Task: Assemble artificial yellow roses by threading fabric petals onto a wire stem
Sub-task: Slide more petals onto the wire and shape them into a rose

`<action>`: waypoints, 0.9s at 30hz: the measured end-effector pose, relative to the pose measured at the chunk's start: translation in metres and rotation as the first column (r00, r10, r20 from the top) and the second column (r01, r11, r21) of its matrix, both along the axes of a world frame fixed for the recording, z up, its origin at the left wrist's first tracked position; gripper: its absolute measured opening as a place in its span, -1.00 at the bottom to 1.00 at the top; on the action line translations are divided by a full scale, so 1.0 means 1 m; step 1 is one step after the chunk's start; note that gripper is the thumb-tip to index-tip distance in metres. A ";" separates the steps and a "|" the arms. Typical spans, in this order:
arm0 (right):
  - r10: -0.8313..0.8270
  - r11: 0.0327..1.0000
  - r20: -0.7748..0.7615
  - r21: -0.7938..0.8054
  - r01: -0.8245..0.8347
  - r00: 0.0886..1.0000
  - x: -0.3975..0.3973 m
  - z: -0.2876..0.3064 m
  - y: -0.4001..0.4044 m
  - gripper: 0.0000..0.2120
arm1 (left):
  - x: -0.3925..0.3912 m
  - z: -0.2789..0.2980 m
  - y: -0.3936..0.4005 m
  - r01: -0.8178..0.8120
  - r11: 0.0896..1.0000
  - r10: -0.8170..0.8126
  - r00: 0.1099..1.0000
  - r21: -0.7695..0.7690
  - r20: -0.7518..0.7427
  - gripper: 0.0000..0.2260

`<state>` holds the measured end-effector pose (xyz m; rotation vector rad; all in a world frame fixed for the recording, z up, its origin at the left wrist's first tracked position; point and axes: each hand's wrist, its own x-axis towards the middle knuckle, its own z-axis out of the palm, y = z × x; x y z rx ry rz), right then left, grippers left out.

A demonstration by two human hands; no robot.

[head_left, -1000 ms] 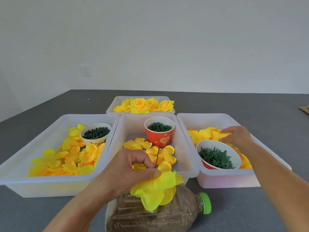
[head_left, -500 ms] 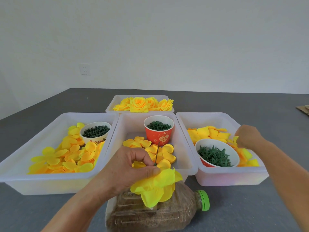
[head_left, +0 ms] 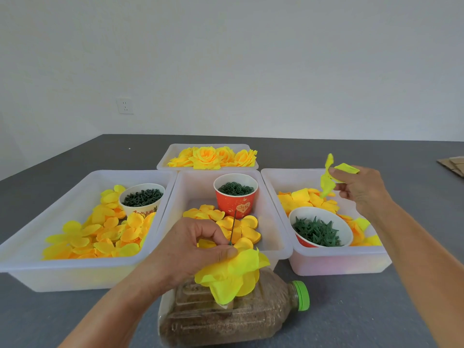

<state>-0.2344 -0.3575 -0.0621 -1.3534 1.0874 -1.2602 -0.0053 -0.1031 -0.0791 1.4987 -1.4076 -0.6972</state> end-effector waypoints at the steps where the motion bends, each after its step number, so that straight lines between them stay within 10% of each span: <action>1: 0.025 1.000 0.049 0.013 -0.025 0.998 0.004 0.003 0.005 -0.85 | 0.000 0.000 0.000 -0.004 1.000 0.004 1.000 0.001 0.001 -0.91; 14: 0.515 0.840 0.169 0.096 -0.534 0.840 0.068 -0.004 0.096 -0.86 | 0.000 -0.002 -0.001 -0.009 1.000 0.009 1.000 -0.009 -0.005 -0.90; 27: 0.561 0.822 0.080 0.059 -0.566 0.824 0.092 -0.012 0.139 -0.73 | -0.001 -0.002 0.000 -0.005 1.000 0.006 0.996 0.011 -0.091 -0.85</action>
